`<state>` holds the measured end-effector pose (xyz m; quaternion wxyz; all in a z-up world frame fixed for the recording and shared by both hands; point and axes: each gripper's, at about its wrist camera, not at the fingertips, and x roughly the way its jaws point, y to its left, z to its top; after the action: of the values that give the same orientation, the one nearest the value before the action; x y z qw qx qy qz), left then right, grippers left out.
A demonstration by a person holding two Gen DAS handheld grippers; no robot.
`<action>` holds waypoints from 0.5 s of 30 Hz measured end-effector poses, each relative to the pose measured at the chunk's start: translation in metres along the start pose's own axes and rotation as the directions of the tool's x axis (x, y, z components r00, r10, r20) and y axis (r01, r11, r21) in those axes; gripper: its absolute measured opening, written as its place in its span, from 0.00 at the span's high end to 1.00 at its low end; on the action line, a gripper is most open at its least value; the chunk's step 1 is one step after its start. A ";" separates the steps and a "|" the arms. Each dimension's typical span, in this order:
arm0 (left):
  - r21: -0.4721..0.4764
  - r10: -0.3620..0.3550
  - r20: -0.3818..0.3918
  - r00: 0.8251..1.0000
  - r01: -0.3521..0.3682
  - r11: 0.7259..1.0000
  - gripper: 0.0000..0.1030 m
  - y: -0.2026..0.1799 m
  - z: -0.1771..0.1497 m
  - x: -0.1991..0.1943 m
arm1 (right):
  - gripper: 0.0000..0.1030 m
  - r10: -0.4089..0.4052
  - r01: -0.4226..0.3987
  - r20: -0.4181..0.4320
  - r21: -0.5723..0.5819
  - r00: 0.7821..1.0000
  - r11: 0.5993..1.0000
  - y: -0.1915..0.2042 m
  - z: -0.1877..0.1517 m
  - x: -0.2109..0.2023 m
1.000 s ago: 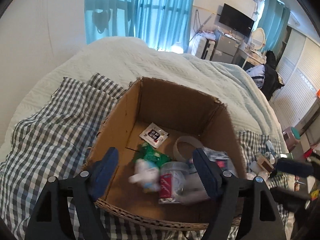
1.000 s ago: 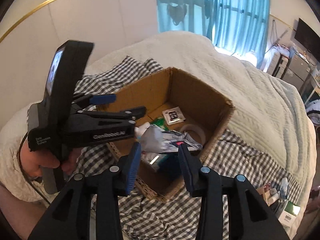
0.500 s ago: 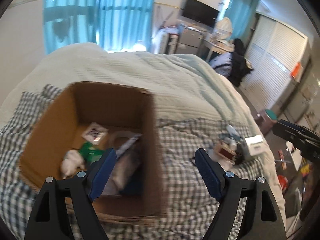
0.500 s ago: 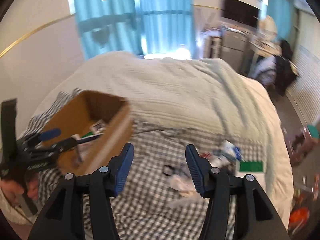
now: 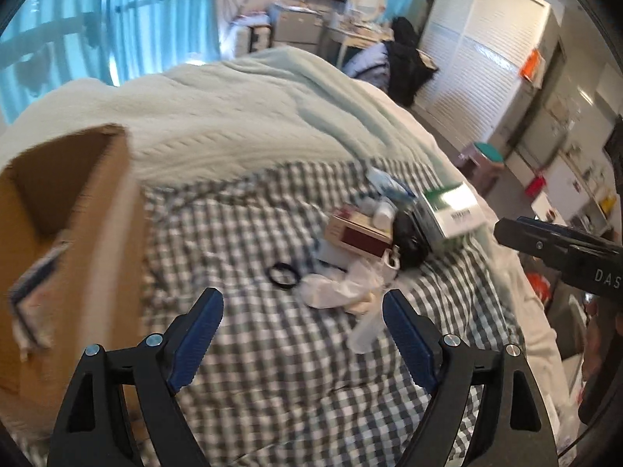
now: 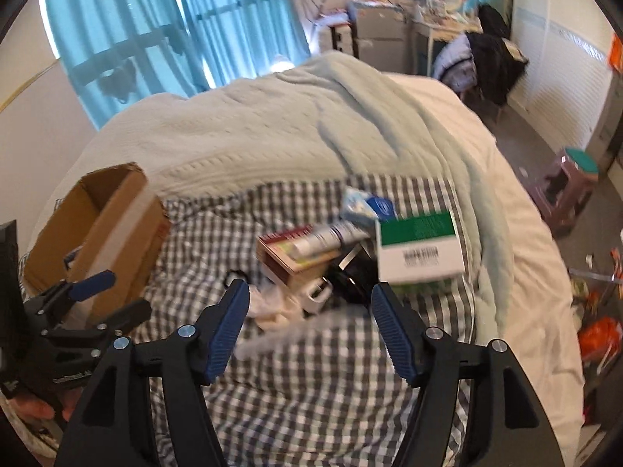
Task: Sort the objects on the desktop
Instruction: 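Withdraw both grippers from the box back over the pile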
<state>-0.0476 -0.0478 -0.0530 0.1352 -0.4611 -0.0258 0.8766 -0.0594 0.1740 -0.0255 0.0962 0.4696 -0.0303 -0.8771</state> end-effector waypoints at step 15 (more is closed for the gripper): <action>0.004 -0.063 -0.173 0.983 0.065 0.998 0.16 -0.022 -0.015 0.118 | 0.37 -0.021 0.029 -0.131 0.062 0.991 0.998 -0.041 -0.024 0.057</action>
<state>-0.0940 0.0025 -0.1524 0.1671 -0.5339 -0.0247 0.8285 -0.0756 0.2035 -0.0911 0.0718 0.5293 -0.0461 -0.8442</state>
